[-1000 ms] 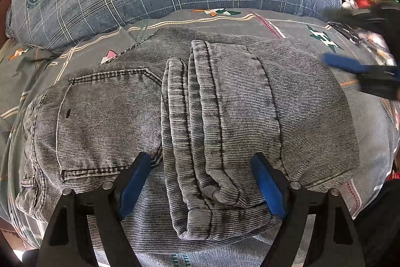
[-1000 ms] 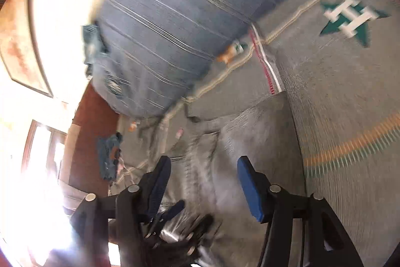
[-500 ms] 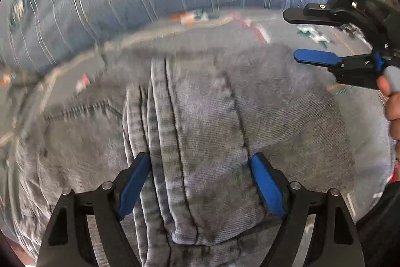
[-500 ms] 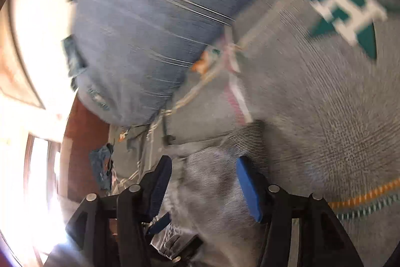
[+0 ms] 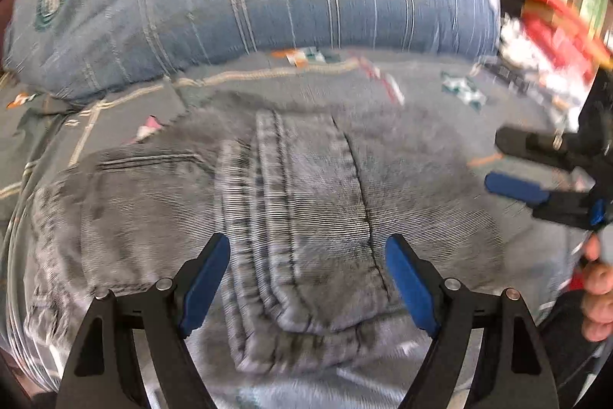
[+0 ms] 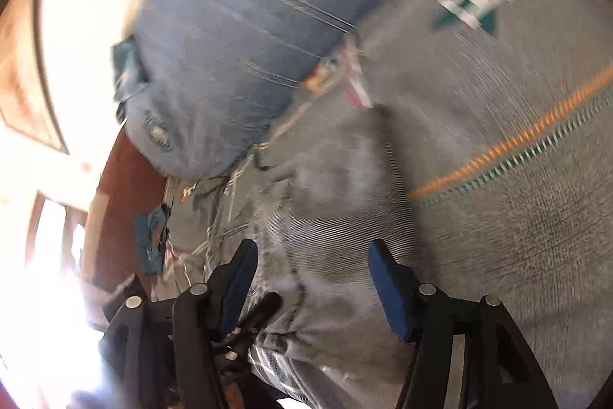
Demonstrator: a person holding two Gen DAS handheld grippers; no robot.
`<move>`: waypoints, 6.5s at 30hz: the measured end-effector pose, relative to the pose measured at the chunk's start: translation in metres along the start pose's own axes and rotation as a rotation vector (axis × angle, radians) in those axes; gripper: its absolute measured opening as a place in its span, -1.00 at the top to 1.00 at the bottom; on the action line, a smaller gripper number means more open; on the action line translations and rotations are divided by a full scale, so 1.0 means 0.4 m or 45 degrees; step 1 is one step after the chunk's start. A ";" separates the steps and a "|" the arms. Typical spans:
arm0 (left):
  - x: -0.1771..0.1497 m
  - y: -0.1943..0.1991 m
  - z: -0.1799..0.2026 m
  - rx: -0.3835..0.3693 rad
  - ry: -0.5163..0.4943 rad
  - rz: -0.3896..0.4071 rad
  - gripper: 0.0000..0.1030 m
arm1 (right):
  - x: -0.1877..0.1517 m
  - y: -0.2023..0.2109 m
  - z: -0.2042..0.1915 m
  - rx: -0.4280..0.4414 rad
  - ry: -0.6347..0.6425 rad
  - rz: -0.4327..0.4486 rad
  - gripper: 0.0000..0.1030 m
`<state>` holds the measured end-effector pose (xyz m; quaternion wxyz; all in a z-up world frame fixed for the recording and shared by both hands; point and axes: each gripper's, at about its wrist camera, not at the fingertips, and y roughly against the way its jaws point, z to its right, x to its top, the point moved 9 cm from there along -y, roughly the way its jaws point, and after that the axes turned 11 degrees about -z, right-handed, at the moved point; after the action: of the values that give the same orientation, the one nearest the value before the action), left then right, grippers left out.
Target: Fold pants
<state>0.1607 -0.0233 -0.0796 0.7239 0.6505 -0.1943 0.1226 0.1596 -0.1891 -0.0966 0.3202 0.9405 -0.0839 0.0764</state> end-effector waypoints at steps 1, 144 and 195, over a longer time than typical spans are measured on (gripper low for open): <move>-0.007 0.018 -0.013 -0.010 0.023 0.026 -0.63 | -0.015 -0.014 0.007 -0.020 0.002 -0.024 -0.37; -0.037 -0.022 -0.141 -0.057 0.168 -0.097 -0.63 | 0.141 -0.200 -0.236 -0.944 0.612 -0.040 -0.67; -0.065 -0.006 -0.146 -0.044 0.110 -0.029 -0.64 | 0.122 -0.275 -0.256 -0.321 0.424 -0.215 -0.98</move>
<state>0.1457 0.0361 -0.0979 0.7442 0.6341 -0.1574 0.1388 0.2207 -0.0455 -0.0717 0.4499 0.8711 0.0402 0.1925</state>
